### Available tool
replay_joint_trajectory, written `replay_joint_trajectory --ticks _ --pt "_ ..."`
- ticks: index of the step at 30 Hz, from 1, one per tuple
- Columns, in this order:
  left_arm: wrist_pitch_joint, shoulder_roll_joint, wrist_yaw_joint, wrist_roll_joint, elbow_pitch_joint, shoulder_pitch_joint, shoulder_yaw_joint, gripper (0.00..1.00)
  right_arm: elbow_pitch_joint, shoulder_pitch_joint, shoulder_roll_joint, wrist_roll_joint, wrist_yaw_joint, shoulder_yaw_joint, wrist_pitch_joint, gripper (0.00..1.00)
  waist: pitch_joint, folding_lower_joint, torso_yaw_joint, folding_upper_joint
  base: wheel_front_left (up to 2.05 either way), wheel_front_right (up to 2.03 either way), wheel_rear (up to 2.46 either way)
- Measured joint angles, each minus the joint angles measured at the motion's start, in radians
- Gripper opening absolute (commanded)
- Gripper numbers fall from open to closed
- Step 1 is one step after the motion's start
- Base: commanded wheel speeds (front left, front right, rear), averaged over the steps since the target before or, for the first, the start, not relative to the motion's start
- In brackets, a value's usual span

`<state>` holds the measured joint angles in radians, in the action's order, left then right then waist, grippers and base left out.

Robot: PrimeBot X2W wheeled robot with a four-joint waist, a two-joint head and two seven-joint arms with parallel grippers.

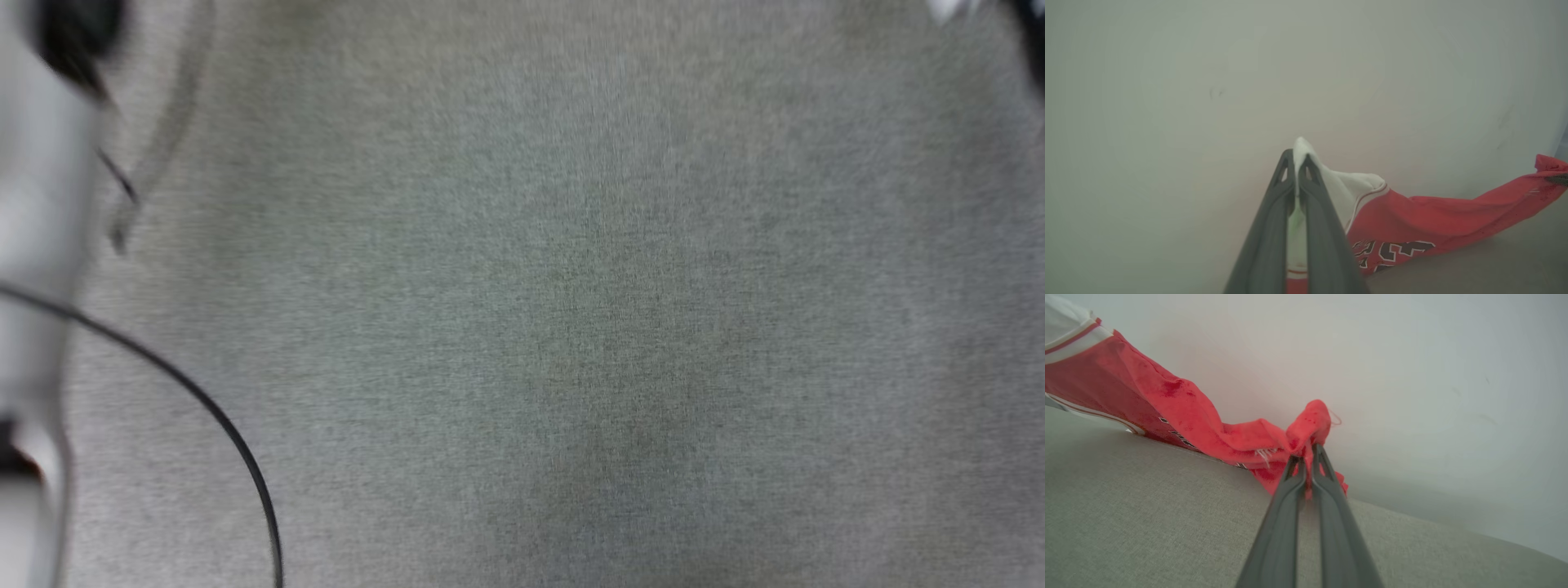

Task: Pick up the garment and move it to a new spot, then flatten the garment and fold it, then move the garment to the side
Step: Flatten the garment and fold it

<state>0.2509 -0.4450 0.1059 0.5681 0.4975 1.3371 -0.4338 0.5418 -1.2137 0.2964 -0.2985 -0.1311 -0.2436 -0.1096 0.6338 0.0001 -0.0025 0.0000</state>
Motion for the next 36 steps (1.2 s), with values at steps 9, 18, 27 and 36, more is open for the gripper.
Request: replay_joint_trajectory --ticks 9,18,27,36 --pt "0.009 -0.019 -0.033 0.018 -0.155 -0.557 -0.054 0.00 0.038 0.344 0.080 -0.129 0.000 -0.134 0.029 0.00 -0.178 -0.0002 0.023 0.0000 0.00 0.00 0.00" --pt "-0.091 -0.105 -0.098 0.062 -0.291 -0.888 -0.096 0.00 -0.009 0.592 0.174 -0.254 0.000 -0.171 0.020 0.00 -0.330 -0.0004 0.045 0.0000 0.00 0.00 0.00" --pt "-0.240 -0.256 -0.132 0.130 -0.529 -1.199 -0.143 0.00 -0.101 0.790 0.240 -0.333 0.000 -0.180 -0.004 0.00 -0.460 -0.0005 0.056 0.0000 0.00 0.00 0.00" --pt "-0.319 -0.331 -0.159 0.224 -0.731 -1.445 -0.196 0.00 -0.248 1.055 0.315 -0.394 0.000 -0.118 -0.102 0.00 -0.549 -0.0005 0.047 0.0000 0.00 0.00 0.00"
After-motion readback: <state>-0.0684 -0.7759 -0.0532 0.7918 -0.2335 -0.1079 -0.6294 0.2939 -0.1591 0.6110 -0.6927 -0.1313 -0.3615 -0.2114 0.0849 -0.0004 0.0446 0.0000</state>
